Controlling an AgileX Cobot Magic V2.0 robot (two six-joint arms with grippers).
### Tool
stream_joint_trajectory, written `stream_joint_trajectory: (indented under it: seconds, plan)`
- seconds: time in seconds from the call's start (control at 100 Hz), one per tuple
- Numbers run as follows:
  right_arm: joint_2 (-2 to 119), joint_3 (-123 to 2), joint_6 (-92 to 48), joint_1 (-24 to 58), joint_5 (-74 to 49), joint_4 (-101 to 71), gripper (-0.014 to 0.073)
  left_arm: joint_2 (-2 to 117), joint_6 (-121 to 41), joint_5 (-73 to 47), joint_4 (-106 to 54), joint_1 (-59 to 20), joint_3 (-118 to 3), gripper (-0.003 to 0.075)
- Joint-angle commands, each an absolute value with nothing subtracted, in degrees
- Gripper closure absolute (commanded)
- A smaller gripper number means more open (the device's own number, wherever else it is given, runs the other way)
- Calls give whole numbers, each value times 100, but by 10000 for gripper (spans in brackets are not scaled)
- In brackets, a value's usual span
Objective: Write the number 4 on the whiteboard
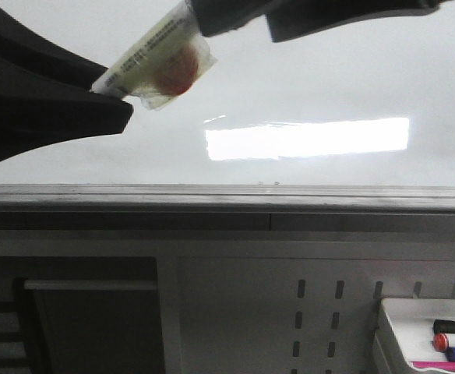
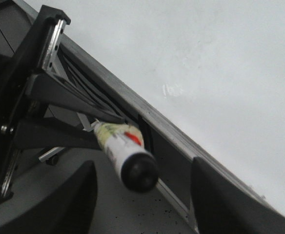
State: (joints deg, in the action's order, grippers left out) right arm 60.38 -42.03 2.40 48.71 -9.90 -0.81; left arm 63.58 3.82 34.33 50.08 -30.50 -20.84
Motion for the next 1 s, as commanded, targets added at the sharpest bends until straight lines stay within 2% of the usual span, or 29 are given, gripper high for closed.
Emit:
stream_joint_trajectory:
  seconds: [0.0,0.1,0.17,0.24,0.32,0.38,0.51,0.56,0.74,0.99]
  plan:
    - [6213,-4592,189,4882,-438,0,221,6247,420,3862,4840,-3086,-2243,741]
    - [6403,-4765,189,4882,-492,0,248,6247,420,3862,4840,-3086,-2243,741]
    - [6491,-4841,189,4882,-566,0,321,6247,420,3862,4840,-3086,-2243,740]
    - [6524,-4891,189,4882,-564,-69,447,6247,420,3862,4840,-3086,-2243,738]
    - [6537,-4891,189,4882,-578,-69,669,6247,420,3862,4840,-3086,-2243,693]
    - [6537,-4891,189,4882,-623,-80,659,6247,420,3862,4797,-3074,-2243,613]
    - [6537,-4891,189,4882,-700,145,659,6247,420,3771,4146,-3048,-2243,357]
    - [6537,-4891,189,4882,-632,197,659,6235,420,3706,3947,-3048,-2243,307]
    - [6706,-5178,189,4666,-652,187,659,6054,420,3098,3563,-3048,-2243,302]
    - [7726,-6381,189,4018,-656,432,659,5618,420,2323,2760,-3048,-2243,302]
